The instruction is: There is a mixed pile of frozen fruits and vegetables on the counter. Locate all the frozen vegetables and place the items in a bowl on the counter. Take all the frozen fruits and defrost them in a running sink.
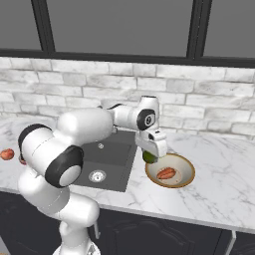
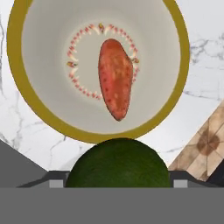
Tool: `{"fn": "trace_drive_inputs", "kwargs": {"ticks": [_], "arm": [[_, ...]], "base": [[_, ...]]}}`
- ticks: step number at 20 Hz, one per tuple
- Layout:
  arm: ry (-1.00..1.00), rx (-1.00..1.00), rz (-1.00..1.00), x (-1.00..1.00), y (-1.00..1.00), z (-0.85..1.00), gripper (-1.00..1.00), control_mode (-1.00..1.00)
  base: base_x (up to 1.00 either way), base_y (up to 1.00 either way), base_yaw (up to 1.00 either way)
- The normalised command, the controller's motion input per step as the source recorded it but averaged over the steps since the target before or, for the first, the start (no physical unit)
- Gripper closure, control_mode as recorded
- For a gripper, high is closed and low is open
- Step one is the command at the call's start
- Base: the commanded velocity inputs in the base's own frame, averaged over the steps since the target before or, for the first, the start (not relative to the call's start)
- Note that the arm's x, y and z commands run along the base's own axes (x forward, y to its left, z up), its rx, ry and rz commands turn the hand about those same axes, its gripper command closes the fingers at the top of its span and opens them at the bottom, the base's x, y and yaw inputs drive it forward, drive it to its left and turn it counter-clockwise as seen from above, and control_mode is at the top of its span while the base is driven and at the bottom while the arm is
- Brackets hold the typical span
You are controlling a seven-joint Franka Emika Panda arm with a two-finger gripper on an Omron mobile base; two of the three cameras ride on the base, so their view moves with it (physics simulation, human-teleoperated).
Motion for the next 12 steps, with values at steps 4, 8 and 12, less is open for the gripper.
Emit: {"fn": "trace_drive_inputs", "kwargs": {"ticks": [4,8,12], "arm": [[-0.01,0.03,-0.05,0.02,-0.68,-0.01,1.00,-1.00],[-0.07,0.06,0.00,0.00,-0.37,-0.07,1.00,-1.00],[-0.08,0.02,0.00,0.14,-0.10,-0.26,1.00,-1.00]], "base": [[0.00,0.00,0.00],[0.00,0.00,0.00],[0.00,0.00,0.00]]}}
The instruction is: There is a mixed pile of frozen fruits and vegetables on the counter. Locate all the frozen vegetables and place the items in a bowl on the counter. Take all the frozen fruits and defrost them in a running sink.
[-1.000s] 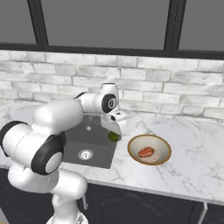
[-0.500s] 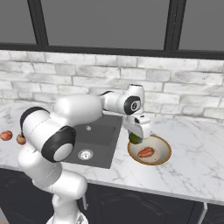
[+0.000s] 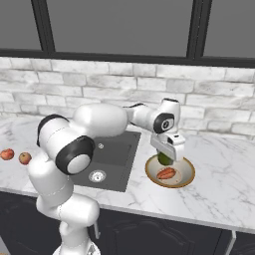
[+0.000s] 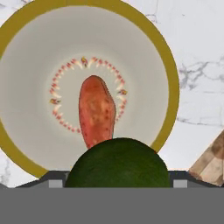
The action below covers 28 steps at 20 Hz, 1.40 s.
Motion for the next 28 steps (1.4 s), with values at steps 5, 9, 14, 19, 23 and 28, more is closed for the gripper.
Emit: {"fn": "trace_drive_inputs", "kwargs": {"ticks": [5,9,14,19,23,28], "arm": [[-0.11,0.00,0.00,0.07,-0.09,-0.38,1.00,-1.00],[-0.03,0.00,0.00,0.12,-0.15,-0.35,1.00,-1.00],[-0.02,0.00,0.02,0.08,-0.06,-0.23,1.00,-1.00],[0.00,0.01,0.01,0.02,0.00,-0.09,1.00,-1.00],[0.00,0.00,0.00,0.00,0.01,-0.09,-1.00,-1.00],[0.00,0.00,0.00,0.00,0.00,-0.01,-1.00,-1.00]], "base": [[0.00,0.00,0.00],[0.00,0.00,0.00],[0.00,0.00,0.00],[0.00,0.00,0.00],[0.00,0.00,0.00],[0.00,0.00,0.00]]}}
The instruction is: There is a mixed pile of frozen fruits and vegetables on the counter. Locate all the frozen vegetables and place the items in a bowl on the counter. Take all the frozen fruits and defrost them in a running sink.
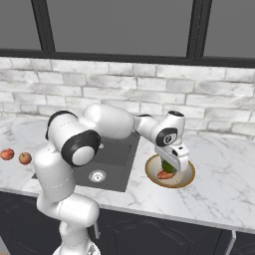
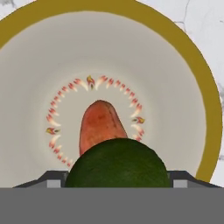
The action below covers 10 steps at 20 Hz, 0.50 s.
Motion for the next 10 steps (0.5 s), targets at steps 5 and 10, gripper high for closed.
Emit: {"fn": "trace_drive_inputs", "kwargs": {"ticks": [5,10], "arm": [[0.00,0.00,-0.01,0.00,0.00,0.00,-1.00,-1.00],[0.00,0.00,-0.02,-0.06,0.01,0.14,-1.00,-1.00]], "base": [[0.00,0.00,0.00],[0.00,0.00,0.00]]}}
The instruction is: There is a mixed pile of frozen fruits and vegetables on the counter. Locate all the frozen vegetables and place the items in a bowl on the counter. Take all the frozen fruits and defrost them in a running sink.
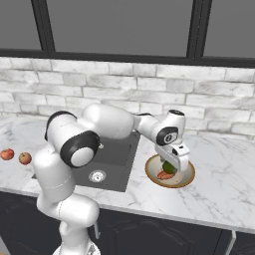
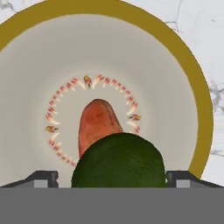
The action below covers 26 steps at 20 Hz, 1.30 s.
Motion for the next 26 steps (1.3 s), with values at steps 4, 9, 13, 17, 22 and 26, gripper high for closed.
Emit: {"fn": "trace_drive_inputs", "kwargs": {"ticks": [4,9,13,17,22,26], "arm": [[0.00,0.00,0.00,-0.04,0.13,0.32,-1.00,-1.00],[0.00,-0.02,0.00,-0.05,0.15,0.33,-1.00,-1.00],[0.00,-0.01,0.00,-0.02,0.26,0.18,-1.00,-1.00],[0.00,0.00,0.00,-0.07,0.51,0.19,-1.00,-1.00],[0.00,0.00,0.00,-0.31,0.52,0.35,-1.00,-1.00],[0.00,0.00,0.00,-0.38,0.53,0.40,-1.00,-1.00]], "base": [[0.00,0.00,0.00],[0.00,0.00,0.00],[0.00,0.00,0.00],[0.00,0.00,0.00],[0.00,0.00,0.00],[0.00,0.00,0.00]]}}
